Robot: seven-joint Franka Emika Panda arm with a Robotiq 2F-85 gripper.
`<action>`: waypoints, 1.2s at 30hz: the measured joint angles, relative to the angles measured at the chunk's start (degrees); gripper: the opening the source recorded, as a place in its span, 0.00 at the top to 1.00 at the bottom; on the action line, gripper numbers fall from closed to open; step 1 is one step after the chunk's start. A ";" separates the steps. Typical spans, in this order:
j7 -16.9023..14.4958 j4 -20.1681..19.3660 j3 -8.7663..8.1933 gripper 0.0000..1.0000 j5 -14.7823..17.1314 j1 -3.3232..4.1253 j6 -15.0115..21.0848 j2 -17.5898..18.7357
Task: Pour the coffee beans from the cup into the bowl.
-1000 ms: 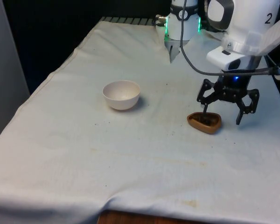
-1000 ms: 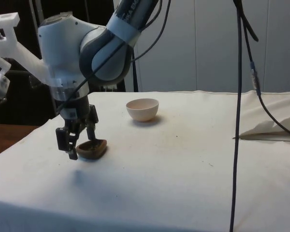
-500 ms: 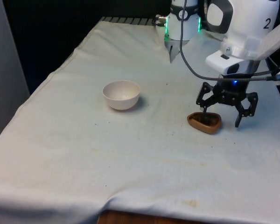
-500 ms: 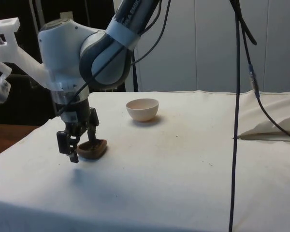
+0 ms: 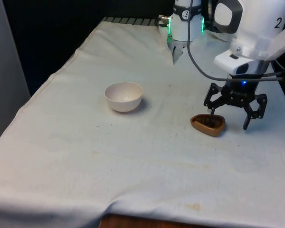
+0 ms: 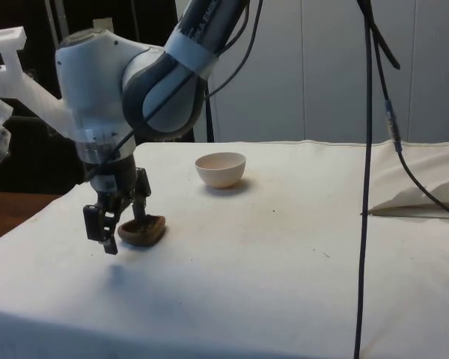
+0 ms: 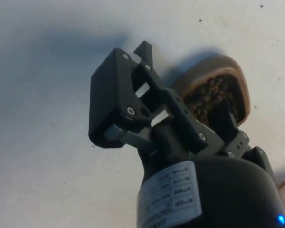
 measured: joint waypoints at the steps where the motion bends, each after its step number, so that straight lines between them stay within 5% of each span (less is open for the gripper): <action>1: 0.40 0.00 0.11 0.00 -0.29 0.00 0.00 0.00; 18: 1.26 0.29 0.29 0.05 -0.80 0.00 0.06 0.57; 19: 1.26 0.29 0.29 0.19 -0.80 0.00 0.06 0.57; 31: 1.26 0.29 0.29 0.86 -0.80 0.00 0.06 0.57; 34: 1.26 0.29 0.29 1.00 -0.80 0.00 0.06 0.57; 36: 1.26 0.29 0.29 1.00 -0.80 0.00 0.06 0.57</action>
